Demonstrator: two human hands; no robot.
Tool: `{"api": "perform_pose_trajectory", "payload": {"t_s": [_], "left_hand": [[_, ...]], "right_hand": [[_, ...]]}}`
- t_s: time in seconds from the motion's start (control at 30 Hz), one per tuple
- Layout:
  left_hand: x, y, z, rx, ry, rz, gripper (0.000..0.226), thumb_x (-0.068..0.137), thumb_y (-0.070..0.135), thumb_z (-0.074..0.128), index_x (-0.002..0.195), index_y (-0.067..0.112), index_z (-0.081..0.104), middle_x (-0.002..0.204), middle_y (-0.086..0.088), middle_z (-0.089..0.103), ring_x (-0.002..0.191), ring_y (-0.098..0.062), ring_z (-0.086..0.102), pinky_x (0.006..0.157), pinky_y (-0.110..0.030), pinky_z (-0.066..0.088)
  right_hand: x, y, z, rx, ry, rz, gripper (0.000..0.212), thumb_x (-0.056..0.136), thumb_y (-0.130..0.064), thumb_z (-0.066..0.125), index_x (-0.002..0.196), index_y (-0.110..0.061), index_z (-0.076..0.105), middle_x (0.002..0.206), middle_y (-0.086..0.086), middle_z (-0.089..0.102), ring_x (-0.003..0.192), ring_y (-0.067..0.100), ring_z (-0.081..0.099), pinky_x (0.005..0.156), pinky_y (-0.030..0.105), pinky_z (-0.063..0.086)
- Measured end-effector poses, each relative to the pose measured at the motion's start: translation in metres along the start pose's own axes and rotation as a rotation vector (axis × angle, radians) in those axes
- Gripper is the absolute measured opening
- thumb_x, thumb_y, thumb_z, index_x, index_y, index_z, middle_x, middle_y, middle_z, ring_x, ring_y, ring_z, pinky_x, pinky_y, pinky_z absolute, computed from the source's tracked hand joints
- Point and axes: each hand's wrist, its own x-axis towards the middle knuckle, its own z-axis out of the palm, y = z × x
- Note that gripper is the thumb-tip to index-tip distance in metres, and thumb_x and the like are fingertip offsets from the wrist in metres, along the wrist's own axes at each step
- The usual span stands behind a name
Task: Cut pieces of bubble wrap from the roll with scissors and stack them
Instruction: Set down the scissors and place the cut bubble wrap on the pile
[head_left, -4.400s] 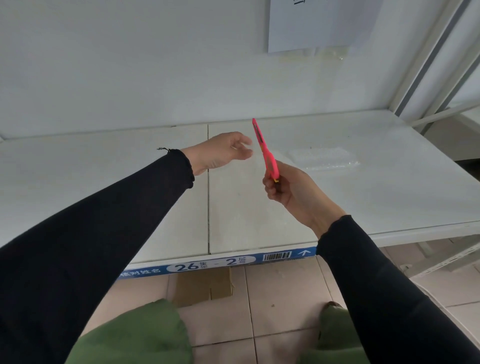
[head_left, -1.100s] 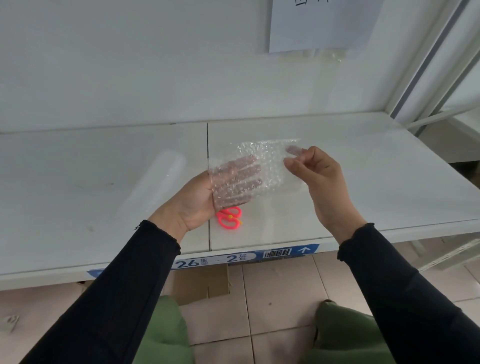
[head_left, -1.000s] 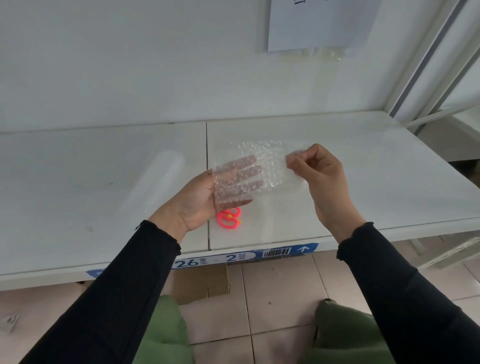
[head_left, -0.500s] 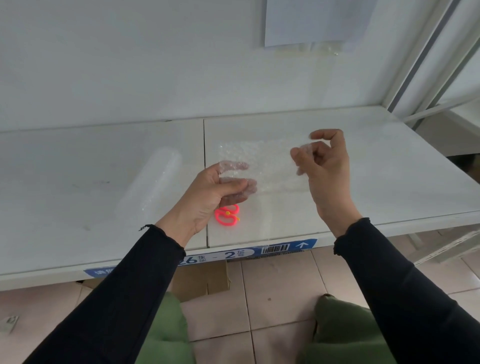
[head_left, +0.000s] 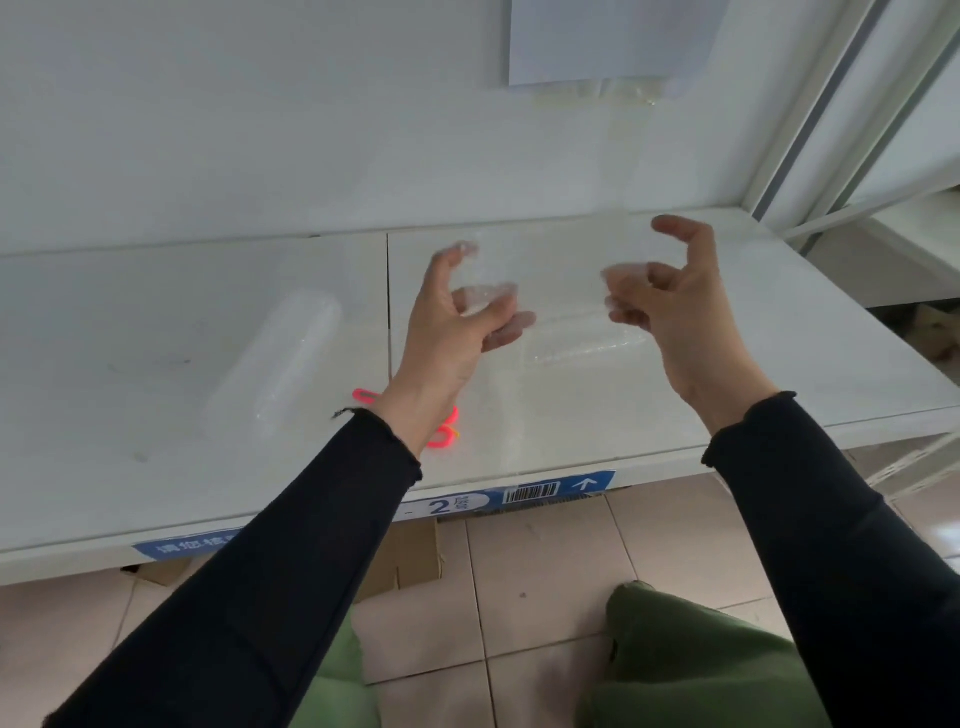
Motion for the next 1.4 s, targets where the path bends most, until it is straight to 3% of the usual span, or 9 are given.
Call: {"api": "perform_pose_trajectory", "payload": {"t_s": [0.07, 0.13, 0.23, 0.43, 0.67, 0.9, 1.1, 1.27, 1.4], "left_hand": [[0.016, 0.004, 0.010, 0.093, -0.001, 0.094, 0.087, 0.092, -0.005, 0.064, 0.153, 0.042, 0.025, 0.124, -0.017, 0.058, 0.081, -0.032, 0.076, 0.077, -0.031, 0.062], [0.034, 0.007, 0.023, 0.220, -0.041, 0.146, 0.089, 0.094, -0.005, 0.060, 0.151, 0.051, 0.024, 0.126, -0.013, 0.055, 0.079, -0.029, 0.073, 0.078, -0.030, 0.062], [0.063, 0.004, 0.034, 0.343, -0.114, 0.108, 0.040, 0.096, 0.000, 0.059, 0.131, 0.019, 0.066, 0.121, -0.013, 0.062, 0.076, -0.025, 0.075, 0.080, -0.027, 0.061], [0.083, -0.026, 0.043, 0.654, -0.159, -0.003, 0.017, 0.092, 0.004, 0.063, 0.107, 0.010, 0.069, 0.091, -0.005, 0.067, 0.073, -0.020, 0.074, 0.085, -0.035, 0.062], [0.085, -0.062, 0.044, 0.811, -0.166, -0.078, 0.021, 0.091, 0.006, 0.060, 0.109, 0.012, 0.066, 0.105, -0.012, 0.068, 0.077, -0.019, 0.076, 0.082, -0.037, 0.062], [0.091, -0.079, 0.042, 1.020, -0.177, -0.070, 0.019, 0.089, 0.012, 0.065, 0.107, 0.018, 0.068, 0.107, -0.008, 0.066, 0.096, -0.025, 0.066, 0.087, -0.033, 0.054], [0.092, -0.089, 0.033, 1.127, -0.201, -0.042, 0.026, 0.087, 0.018, 0.072, 0.112, 0.016, 0.069, 0.098, 0.002, 0.055, 0.101, -0.022, 0.058, 0.079, -0.026, 0.039], [0.094, -0.091, 0.033, 1.213, -0.236, -0.021, 0.032, 0.087, 0.027, 0.071, 0.117, 0.019, 0.063, 0.107, -0.003, 0.048, 0.105, -0.027, 0.054, 0.080, -0.030, 0.038], [0.094, -0.091, 0.037, 1.277, -0.219, -0.086, 0.039, 0.090, 0.032, 0.068, 0.125, 0.021, 0.055, 0.129, -0.011, 0.040, 0.121, -0.033, 0.038, 0.084, -0.031, 0.036]], "right_hand": [[0.012, -0.003, -0.011, 0.004, 0.048, -0.026, 0.038, 0.091, -0.001, 0.066, 0.116, -0.013, 0.040, 0.098, 0.019, 0.064, 0.070, 0.022, 0.062, 0.072, 0.029, 0.057], [0.028, -0.001, -0.023, -0.033, 0.051, -0.040, 0.026, 0.091, -0.001, 0.065, 0.100, -0.013, 0.045, 0.098, 0.020, 0.062, 0.067, 0.022, 0.063, 0.071, 0.030, 0.056], [0.051, 0.007, -0.035, -0.135, 0.005, -0.027, 0.017, 0.092, 0.004, 0.059, 0.087, -0.012, 0.056, 0.095, 0.018, 0.062, 0.066, 0.017, 0.062, 0.069, 0.026, 0.055], [0.080, 0.042, -0.045, -0.378, -0.028, 0.087, 0.018, 0.095, 0.003, 0.052, 0.099, -0.006, 0.066, 0.088, 0.006, 0.063, 0.064, 0.012, 0.059, 0.061, 0.019, 0.055], [0.082, 0.077, -0.049, -0.528, -0.106, 0.156, 0.011, 0.094, -0.006, 0.059, 0.103, -0.008, 0.065, 0.084, 0.000, 0.064, 0.074, 0.016, 0.065, 0.065, 0.022, 0.053], [0.084, 0.098, -0.046, -0.765, -0.177, 0.183, 0.015, 0.092, -0.014, 0.058, 0.105, -0.011, 0.065, 0.106, 0.007, 0.067, 0.094, 0.028, 0.068, 0.085, 0.043, 0.056], [0.084, 0.111, -0.045, -0.907, -0.182, 0.135, 0.018, 0.092, -0.012, 0.056, 0.108, -0.012, 0.065, 0.102, 0.000, 0.058, 0.080, 0.019, 0.056, 0.062, 0.027, 0.042], [0.088, 0.118, -0.043, -1.056, -0.205, 0.127, 0.012, 0.094, -0.021, 0.055, 0.105, -0.025, 0.060, 0.109, 0.007, 0.047, 0.104, 0.029, 0.040, 0.080, 0.031, 0.033], [0.093, 0.118, -0.041, -0.944, -0.141, 0.196, 0.012, 0.087, -0.016, 0.062, 0.094, -0.026, 0.058, 0.110, 0.011, 0.056, 0.090, 0.030, 0.054, 0.071, 0.029, 0.038]]}}
